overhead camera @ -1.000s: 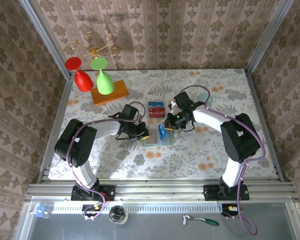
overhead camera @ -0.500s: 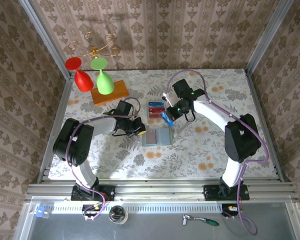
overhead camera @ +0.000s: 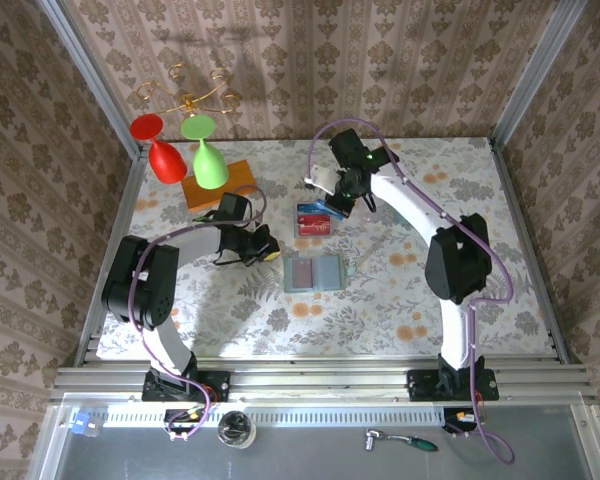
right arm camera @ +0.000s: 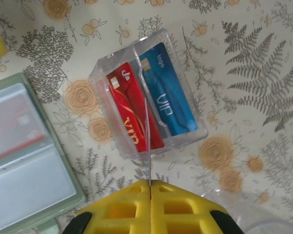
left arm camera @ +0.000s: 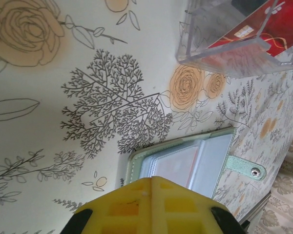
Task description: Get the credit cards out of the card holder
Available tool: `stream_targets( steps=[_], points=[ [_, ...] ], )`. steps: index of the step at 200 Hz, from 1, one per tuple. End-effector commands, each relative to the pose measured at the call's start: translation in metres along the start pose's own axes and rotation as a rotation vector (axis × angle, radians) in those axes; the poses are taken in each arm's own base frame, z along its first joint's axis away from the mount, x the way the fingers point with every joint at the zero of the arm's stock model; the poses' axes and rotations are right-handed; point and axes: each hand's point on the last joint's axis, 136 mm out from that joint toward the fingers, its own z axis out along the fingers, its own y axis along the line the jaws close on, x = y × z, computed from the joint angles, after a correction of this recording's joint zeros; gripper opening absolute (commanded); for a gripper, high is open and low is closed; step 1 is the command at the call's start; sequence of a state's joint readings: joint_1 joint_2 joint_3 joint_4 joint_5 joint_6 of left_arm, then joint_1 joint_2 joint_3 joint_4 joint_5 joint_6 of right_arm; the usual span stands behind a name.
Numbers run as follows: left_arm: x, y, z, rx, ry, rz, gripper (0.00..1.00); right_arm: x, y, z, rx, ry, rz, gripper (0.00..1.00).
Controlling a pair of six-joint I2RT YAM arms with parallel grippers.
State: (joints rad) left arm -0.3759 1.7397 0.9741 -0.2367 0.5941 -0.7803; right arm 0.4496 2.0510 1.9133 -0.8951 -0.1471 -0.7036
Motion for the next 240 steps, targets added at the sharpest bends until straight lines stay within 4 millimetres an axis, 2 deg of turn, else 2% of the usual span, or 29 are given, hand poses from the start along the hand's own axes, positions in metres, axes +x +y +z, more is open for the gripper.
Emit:
stream_targets(
  steps=[1, 44, 88, 142, 187, 240],
  points=[
    [-0.005, -0.009, -0.010, 0.018, -0.001, 0.025, 0.07, 0.003, 0.000, 0.005, -0.037, 0.068, -0.109, 0.00],
    [-0.009, -0.008, -0.016, 0.013, -0.012, 0.013, 0.07, -0.020, -0.012, 0.015, -0.065, 0.046, -0.157, 0.00],
    [-0.011, -0.009, -0.018, 0.010, -0.019, 0.008, 0.07, -0.032, -0.015, 0.030, -0.079, 0.029, -0.182, 0.00],
    [-0.011, -0.009, -0.019, 0.007, -0.020, 0.005, 0.07, -0.033, -0.014, 0.049, -0.072, 0.040, -0.204, 0.00],
    [-0.010, -0.008, -0.020, 0.004, -0.023, 0.003, 0.07, -0.031, -0.013, 0.056, -0.080, 0.051, -0.210, 0.00],
    [-0.009, -0.008, -0.022, 0.005, -0.026, 0.002, 0.07, -0.030, -0.017, 0.052, -0.052, 0.066, -0.203, 0.14]
  ],
)
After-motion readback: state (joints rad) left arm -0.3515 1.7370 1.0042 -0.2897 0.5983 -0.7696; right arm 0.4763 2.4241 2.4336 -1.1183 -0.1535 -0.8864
